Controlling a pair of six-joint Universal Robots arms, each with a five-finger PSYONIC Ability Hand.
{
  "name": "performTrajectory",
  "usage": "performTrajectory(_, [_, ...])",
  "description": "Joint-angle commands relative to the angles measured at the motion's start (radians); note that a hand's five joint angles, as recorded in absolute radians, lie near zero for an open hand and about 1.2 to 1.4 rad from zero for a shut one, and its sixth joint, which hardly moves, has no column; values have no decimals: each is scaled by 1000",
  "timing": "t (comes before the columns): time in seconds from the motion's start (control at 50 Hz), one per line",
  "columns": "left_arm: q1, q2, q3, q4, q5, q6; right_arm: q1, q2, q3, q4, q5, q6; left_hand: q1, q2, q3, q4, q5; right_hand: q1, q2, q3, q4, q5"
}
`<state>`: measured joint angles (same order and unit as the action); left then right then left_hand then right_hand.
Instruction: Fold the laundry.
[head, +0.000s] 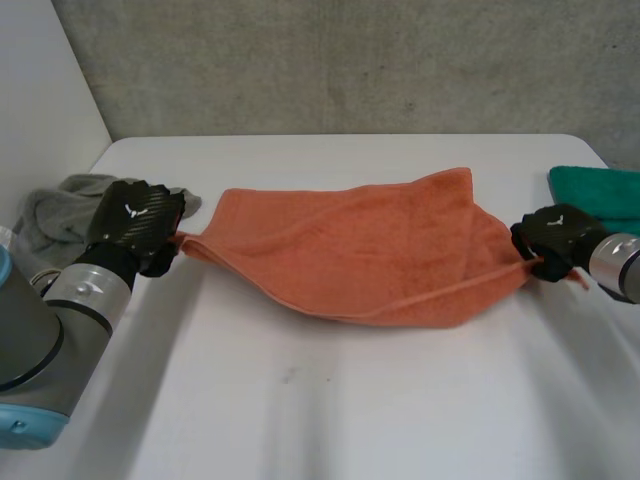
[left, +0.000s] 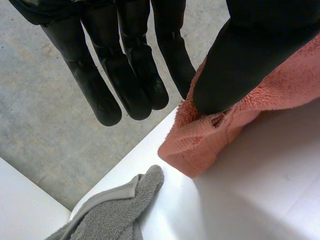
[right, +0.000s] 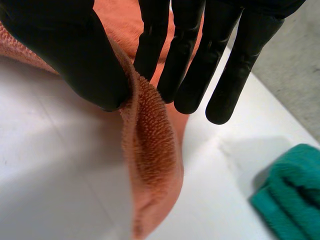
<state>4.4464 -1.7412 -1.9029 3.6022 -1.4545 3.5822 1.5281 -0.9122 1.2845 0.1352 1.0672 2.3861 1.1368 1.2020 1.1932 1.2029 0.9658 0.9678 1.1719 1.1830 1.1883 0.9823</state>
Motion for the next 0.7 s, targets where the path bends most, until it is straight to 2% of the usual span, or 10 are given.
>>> performTrajectory(0.02, [4,87,1,-97,-3,3,-3,-143,67,87,-7,-5,259,194,203,193,256,428,224,213,208,239])
performTrajectory(0.2, [68,327,10,-267,-3,13,-58,-375,90,328,46,-53,259,194,203,193,256,428,224,213,208,239])
performTrajectory(0.3, [126,474,10,-393,2,17,-129,-558,128,496,83,-148,259,194,203,193,256,428,224,213,208,239])
performTrajectory(0.38, [143,514,-10,-483,11,20,-154,-635,170,561,69,-237,259,194,203,193,256,428,224,213,208,239])
performTrajectory(0.44, [143,499,-37,-502,29,21,-149,-645,212,569,82,-292,259,194,203,193,256,428,224,213,208,239])
performTrajectory(0.56, [131,345,-77,-502,51,21,-131,-607,302,564,86,-331,259,194,203,193,256,428,224,213,208,239])
performTrajectory(0.66, [136,201,-45,-479,54,21,-69,-467,296,534,120,-320,259,194,203,193,256,428,224,213,208,239])
performTrajectory(0.7, [134,132,-13,-455,49,21,-42,-409,274,495,163,-314,259,194,203,193,256,428,224,213,208,239])
